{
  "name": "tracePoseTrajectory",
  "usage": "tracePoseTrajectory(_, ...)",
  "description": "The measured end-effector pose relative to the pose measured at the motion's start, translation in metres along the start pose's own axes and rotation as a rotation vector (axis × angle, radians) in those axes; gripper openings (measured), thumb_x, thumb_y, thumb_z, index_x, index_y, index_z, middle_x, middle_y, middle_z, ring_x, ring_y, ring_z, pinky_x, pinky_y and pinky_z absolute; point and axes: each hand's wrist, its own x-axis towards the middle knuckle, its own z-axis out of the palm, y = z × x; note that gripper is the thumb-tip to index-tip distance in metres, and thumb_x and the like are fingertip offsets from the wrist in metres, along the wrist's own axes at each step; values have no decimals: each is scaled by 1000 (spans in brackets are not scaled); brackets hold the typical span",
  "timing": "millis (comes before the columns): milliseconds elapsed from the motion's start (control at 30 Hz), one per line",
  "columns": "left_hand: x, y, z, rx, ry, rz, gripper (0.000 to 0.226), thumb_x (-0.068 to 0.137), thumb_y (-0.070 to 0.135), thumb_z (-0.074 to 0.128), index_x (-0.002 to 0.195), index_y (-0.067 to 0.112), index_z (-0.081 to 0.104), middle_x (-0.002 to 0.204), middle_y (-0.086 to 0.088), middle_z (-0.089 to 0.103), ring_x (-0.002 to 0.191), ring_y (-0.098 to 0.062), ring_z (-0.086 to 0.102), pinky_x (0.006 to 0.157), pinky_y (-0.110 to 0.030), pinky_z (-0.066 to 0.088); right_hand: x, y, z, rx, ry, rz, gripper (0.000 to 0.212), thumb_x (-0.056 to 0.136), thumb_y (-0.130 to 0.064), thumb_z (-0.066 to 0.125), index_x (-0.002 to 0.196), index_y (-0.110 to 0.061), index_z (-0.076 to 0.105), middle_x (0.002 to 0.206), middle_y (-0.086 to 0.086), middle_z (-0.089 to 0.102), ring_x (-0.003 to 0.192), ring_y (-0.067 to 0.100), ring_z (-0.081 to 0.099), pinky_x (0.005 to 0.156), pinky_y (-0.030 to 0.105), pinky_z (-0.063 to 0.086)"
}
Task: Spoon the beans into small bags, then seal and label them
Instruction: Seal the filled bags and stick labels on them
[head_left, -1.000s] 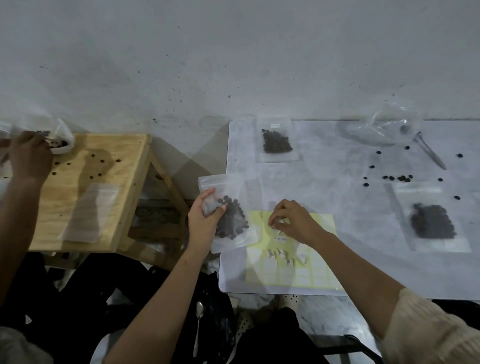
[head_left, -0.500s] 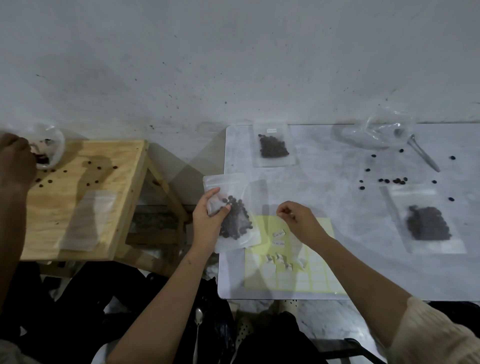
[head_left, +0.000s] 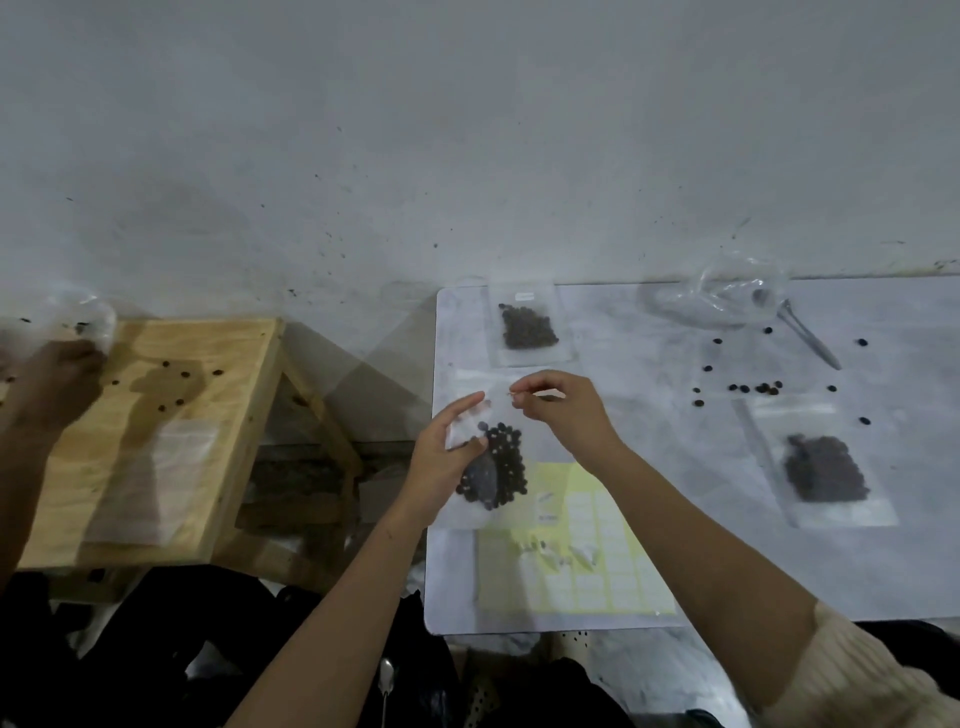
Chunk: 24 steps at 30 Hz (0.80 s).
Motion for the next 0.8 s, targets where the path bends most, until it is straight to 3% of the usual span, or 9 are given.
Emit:
tracePoseTrajectory(100,2,8,4,25,-23,16,46,87,-2,61,122,28,55,119,13,60,113,5,51,81,-2,40,4,-8,4,-59,-7,-8,10,81,-6,69,82,-16,70,75,-1,66,70,13,63,67,21,52)
tracePoseTrajectory(233,6,12,8,29,-14,23,50,86,-1,61,122,33,52,118,16,58,107,16,49,77,1,38,7,-10,8,-99,86,29,11,77,-13,73,85,-19,68,75,4,70,68,10,66,66,20,48)
tracePoseTrajectory(367,9,12,13,1,4,29,50,87,0,62,122,34,52,125,14,56,115,10,48,87,-7,42,7,-12,10,-70,165,59,14,73,-10,76,83,-15,68,79,7,72,74,14,68,73,20,52)
tracePoseTrajectory(467,12,9,14,-8,15,25,51,86,1,63,124,33,53,129,15,55,121,3,47,99,-20,41,8,-13,10,-92,185,49,14,72,-11,77,82,-15,67,77,5,71,72,10,66,67,11,48)
tracePoseTrajectory(600,13,9,15,-16,28,19,51,86,0,62,123,34,53,131,12,54,123,-1,46,104,-27,41,11,-14,11,-151,191,20,13,73,-11,77,82,-14,67,70,-4,66,66,1,61,60,1,44)
tracePoseTrajectory(800,17,8,15,-13,53,14,52,86,-2,62,123,33,54,126,20,54,119,10,46,105,-26,39,13,-14,15,-207,204,-16,13,73,-9,77,80,-13,66,70,-7,64,66,1,61,62,3,46)
